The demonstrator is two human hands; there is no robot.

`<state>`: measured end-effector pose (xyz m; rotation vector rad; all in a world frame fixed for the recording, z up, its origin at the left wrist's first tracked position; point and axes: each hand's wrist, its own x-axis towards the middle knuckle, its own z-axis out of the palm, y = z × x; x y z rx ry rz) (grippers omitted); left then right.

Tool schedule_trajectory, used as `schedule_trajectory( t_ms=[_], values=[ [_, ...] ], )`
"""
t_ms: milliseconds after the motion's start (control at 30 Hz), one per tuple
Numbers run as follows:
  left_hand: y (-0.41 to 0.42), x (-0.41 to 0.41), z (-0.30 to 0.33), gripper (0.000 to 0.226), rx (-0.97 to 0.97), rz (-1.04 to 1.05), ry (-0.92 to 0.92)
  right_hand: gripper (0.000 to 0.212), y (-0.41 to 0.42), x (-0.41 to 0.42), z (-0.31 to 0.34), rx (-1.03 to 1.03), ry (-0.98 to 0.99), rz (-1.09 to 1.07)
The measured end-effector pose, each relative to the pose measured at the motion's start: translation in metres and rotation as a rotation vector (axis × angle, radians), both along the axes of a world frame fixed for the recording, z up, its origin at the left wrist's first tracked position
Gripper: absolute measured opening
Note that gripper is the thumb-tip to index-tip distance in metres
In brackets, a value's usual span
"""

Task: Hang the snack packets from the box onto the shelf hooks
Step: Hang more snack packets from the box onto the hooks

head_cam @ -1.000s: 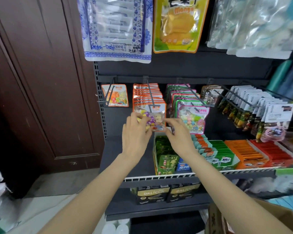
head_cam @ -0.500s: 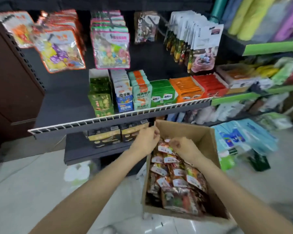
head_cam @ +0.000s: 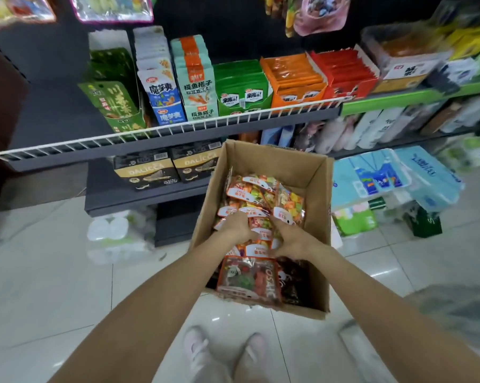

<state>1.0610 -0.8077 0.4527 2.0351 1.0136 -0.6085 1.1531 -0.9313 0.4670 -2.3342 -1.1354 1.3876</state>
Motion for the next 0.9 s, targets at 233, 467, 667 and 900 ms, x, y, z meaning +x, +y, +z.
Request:
schedule_trajectory(
  t_ms=[233,467,667,900],
  values=[
    [-0.006,0.005,-0.003,0.037,-0.145,0.257,0.074,0.04,-0.001,0.023,0.02,0.258,-0.338,-0.017],
    [0.002,0.012,0.023,0.02,0.111,0.309,0.006,0.028,-0.002,0.039,0.036,0.448,-0.392,-0.158],
    [0.021,0.003,0.047,0.018,0.064,0.506,-0.186,0.033,0.012,0.04,0.061,0.529,-0.302,-0.319],
    [0.035,-0.006,0.109,0.021,0.349,0.271,-0.341,0.029,0.032,0.024,0.098,0.581,-0.386,-0.107]
  ],
)
